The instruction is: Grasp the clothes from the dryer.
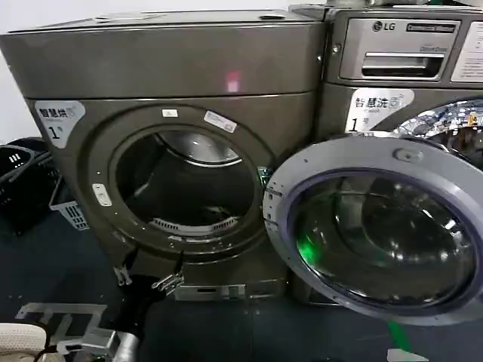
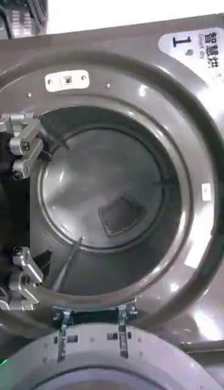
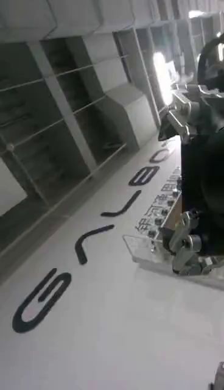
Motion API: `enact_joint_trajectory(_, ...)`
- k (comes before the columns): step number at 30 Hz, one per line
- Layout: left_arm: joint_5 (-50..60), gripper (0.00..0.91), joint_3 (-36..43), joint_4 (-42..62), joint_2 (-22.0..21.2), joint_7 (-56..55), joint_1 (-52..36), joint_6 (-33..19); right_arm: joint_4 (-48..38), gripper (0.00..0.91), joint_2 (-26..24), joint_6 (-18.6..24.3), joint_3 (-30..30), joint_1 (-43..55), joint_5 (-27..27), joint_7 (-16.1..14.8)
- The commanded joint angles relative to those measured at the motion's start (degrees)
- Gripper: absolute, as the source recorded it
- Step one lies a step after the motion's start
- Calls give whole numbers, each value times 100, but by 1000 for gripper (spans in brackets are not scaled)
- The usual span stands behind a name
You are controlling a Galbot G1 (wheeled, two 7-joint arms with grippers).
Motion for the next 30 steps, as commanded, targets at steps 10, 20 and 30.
enact_joint_trajectory(10,-38,907,23,91,3,4,-101,-24,102,907,37,-76,62,-11,-55,15)
enact_joint_trajectory(20,-292,907,171,1750,138,-140,-1930,-263,316,907,164,-266,326,-255,-136,169)
enact_joint_trajectory(30,-354,907,244,4013,124,-305,-3901,-493,362,907,178,-336,428,-446,-229,186)
